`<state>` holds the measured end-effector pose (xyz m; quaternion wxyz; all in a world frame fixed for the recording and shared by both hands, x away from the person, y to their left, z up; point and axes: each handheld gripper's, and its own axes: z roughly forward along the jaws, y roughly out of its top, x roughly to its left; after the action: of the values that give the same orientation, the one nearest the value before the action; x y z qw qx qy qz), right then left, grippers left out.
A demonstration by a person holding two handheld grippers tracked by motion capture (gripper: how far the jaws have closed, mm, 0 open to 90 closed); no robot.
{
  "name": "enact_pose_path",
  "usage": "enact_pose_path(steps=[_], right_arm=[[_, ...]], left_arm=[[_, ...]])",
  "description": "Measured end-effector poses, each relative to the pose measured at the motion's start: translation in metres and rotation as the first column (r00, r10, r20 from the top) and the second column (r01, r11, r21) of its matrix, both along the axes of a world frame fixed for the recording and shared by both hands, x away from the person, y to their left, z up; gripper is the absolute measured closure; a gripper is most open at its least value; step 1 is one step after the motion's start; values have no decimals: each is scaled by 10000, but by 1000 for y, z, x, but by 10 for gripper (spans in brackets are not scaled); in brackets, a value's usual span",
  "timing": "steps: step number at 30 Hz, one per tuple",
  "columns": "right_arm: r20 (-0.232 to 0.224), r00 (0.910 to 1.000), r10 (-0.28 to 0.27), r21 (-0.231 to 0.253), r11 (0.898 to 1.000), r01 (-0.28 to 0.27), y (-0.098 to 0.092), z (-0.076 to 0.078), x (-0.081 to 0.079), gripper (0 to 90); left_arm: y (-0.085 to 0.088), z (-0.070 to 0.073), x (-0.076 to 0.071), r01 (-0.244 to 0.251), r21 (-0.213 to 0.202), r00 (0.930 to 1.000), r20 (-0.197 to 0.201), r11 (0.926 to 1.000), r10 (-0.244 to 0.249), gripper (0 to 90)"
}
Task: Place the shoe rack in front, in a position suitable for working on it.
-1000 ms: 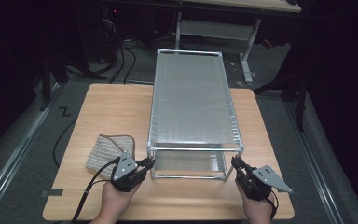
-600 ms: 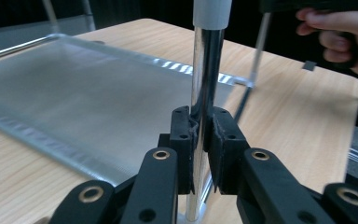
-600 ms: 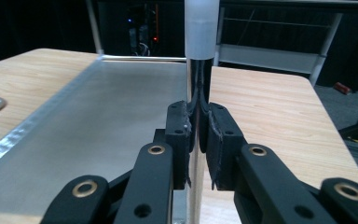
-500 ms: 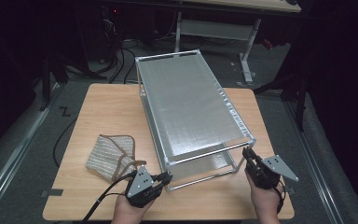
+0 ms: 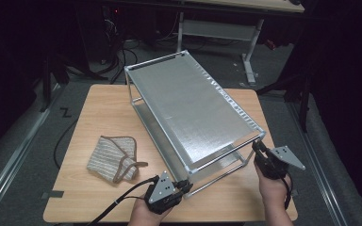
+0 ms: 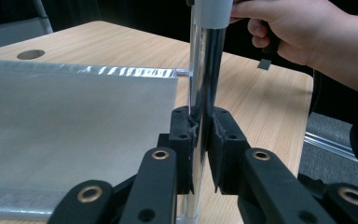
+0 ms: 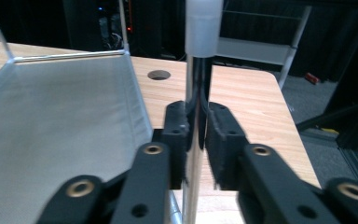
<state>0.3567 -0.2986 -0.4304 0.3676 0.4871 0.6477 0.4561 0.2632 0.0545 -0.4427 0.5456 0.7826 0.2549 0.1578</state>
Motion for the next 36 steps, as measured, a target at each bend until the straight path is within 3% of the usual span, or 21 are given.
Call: enact_pose_path(steps=[3,7,10,13,15,17,18,19,21,22,26,30,36], right_arm=[[181,9998,-90,174,9998,87,-2,3,-10,625],[458,9989,-127,350,9993,111,2,6,-29,550],[467,9989,84,332,9994,-100,12,5,-44,533],[502,9978,429,449,9980,-451,27,4,-58,514],[476,9968,639,529,9964,-664,36,5,-65,504],[428,9947,932,458,9944,-952,46,4,-72,500],[339,9925,1176,606,9910,-1195,53,3,-77,493],[316,9912,1284,650,9893,-1303,55,2,-78,489],[294,9864,1618,647,9844,-1634,66,-3,-84,473],[270,9842,1752,586,9825,-1766,71,-6,-87,459],[-84,9613,2753,209,9612,-2751,95,-18,-97,467],[-276,9354,3525,-89,9356,-3528,114,-26,-104,461],[-397,9139,4039,-47,9146,-4044,125,-29,-106,445]], left_arm=[[7,-1,-2,115,-69,9999,106,9999,-114,694],[27,-3,-6,-115,-5,9998,130,9999,115,643],[49,-3,-7,-496,45,9987,108,9988,495,611],[79,-5,-6,-1255,326,9919,243,9916,1247,567],[99,-7,-1,-1866,542,9824,181,9809,1858,527],[122,-11,3,-2591,659,9658,230,9636,2581,496],[126,-13,3,-2758,697,9612,259,9587,2746,470],[136,-17,4,-3073,537,9516,171,9501,3068,462],[149,-25,5,-3309,61,9434,-224,9436,3310,457],[154,-27,7,-3367,120,9406,-420,9415,3369,456],[163,-28,16,-3663,134,9289,-530,9304,3665,443],[166,-31,16,-3750,198,9254,-518,9268,3755,440],[174,-32,12,-3971,74,9160,-585,9177,3969,440]])
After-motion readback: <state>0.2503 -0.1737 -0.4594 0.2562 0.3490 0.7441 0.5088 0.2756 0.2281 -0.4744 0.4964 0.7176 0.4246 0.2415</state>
